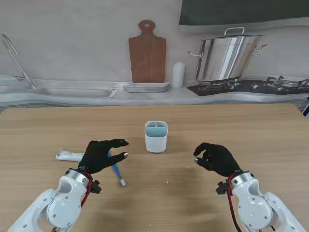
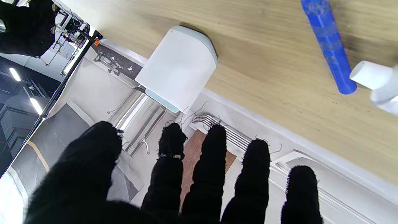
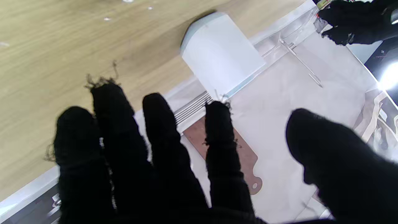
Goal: Organize toothpaste and toothbrush
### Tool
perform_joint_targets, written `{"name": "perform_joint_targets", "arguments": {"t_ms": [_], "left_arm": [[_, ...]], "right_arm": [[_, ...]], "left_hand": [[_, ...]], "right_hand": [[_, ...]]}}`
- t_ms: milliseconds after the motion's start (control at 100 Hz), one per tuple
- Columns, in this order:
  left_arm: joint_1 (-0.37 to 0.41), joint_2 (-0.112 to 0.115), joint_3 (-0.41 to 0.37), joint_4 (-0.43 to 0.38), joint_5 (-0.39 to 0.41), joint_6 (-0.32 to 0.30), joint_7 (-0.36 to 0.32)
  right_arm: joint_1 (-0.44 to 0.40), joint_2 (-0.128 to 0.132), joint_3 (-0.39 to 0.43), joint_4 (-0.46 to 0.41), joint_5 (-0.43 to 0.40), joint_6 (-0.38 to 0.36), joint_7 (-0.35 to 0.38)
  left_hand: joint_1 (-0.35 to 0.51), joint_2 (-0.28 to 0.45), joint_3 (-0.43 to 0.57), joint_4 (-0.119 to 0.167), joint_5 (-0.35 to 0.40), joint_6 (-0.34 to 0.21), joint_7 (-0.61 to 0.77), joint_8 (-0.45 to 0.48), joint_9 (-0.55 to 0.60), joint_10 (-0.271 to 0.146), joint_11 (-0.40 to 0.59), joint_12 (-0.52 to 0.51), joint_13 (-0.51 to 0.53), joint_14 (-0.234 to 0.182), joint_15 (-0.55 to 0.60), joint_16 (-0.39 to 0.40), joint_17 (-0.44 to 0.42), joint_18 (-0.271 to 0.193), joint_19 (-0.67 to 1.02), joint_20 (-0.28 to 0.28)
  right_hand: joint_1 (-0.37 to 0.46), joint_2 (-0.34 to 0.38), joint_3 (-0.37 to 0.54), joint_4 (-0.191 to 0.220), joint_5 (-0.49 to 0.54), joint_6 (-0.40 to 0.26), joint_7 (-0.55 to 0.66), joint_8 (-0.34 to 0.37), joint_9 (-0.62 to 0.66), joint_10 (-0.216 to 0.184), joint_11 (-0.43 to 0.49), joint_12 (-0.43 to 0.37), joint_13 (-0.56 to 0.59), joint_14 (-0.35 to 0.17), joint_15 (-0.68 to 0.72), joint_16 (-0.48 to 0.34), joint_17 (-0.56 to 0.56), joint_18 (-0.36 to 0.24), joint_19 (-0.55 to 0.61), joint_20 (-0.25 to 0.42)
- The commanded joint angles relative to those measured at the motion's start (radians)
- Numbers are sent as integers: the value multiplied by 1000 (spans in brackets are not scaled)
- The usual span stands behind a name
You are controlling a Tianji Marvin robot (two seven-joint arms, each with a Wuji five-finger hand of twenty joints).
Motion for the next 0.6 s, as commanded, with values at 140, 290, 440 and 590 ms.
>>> {"name": "perform_joint_targets", "arguments": {"t_ms": [140,290,440,590], "left_arm": [[10,-4,-1,-16,2,-5,-4],[10,-2,3,-16,6,-8,-8],[16,-4,0,-20,6,-5,2],[7,-4,0,-14,12,-1,2]], "right_arm": [[-7,-3,-2,1,-6,-9,6],[-14,-5,0,2,-7,-15,-3],[-12,-3,1,5,-6,-26,5],[-3,-3,1,10,-1,-23,9]], "left_hand": [[12,23,2,2,32,-24,9,17,13,0,14,11,13,3,12,9,-1,12,13,9],[11,25,1,1,27,-25,9,18,9,-1,13,10,13,2,12,10,-1,11,14,9],[14,24,4,2,26,-20,9,18,3,4,12,9,14,5,13,11,4,14,19,11],[0,32,-1,-1,14,-30,7,19,-4,-11,14,10,21,-4,18,14,19,14,35,17]], "right_hand": [[9,-9,18,6,22,1,10,-3,23,19,20,8,15,10,9,12,-2,96,15,16],[9,-11,17,6,23,0,8,-4,22,19,23,9,15,13,11,14,-4,98,16,17],[6,-8,17,4,19,-2,6,-5,21,17,22,8,16,12,11,15,-2,99,16,18],[8,-9,17,5,19,-1,7,-4,17,18,23,8,13,12,9,15,-4,98,15,19]]}}
